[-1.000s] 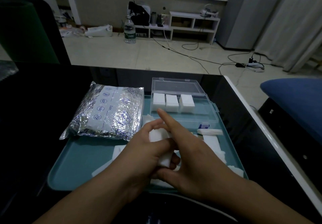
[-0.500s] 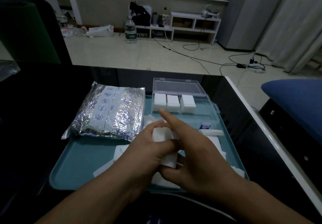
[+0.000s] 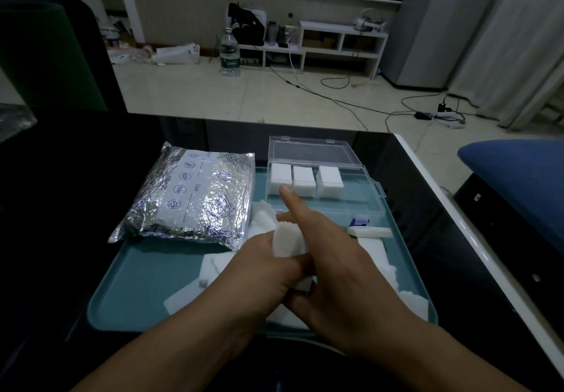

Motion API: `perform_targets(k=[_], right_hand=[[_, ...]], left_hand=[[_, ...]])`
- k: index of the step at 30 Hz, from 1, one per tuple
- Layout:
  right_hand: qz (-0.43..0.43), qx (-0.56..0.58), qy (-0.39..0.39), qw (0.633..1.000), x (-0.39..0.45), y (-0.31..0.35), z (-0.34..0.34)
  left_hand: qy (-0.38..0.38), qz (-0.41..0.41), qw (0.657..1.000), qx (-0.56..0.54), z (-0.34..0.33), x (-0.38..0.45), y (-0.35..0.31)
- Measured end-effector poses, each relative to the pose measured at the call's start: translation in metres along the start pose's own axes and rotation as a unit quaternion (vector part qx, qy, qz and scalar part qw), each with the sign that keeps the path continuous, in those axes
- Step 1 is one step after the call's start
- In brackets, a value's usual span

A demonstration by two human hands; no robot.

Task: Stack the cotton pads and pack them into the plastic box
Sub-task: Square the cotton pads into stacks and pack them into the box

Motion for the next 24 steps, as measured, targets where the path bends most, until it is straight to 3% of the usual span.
perform_targets(k=[10, 13, 16, 20, 24], right_hand=[[-0.006, 0.027, 0.001, 1.0, 0.001, 0.002, 0.005], [-0.022, 0.106, 0.031, 0.994, 0.0, 0.003, 0.014], [-0.074, 0.213, -0.004, 0.974, -0.004, 0.005, 0.023], [-0.031, 0.128, -0.074, 0.989, 0.0, 0.004, 0.025], [-0.005, 0.063, -0.037, 0.997, 0.003, 0.007, 0.021]], left_hand=[[-0.02, -0.041, 0.998, 0.04, 0.0, -0.001, -0.008], [-0.095, -0.092, 0.985, 0.109, 0.008, 0.001, -0.01], [-0.169, -0.17, 0.953, 0.183, 0.017, 0.003, -0.012], [-0.14, -0.204, 0.951, 0.184, 0.014, -0.001, -0.016], [-0.07, -0.193, 0.969, 0.138, 0.011, -0.002, -0.015]])
Point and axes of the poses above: each hand's wrist, its own x-axis towards the middle knuckle, its own z-axis out of the back of the hand, y = z × x, the point moved 1 cm from there along x, towards the middle knuckle
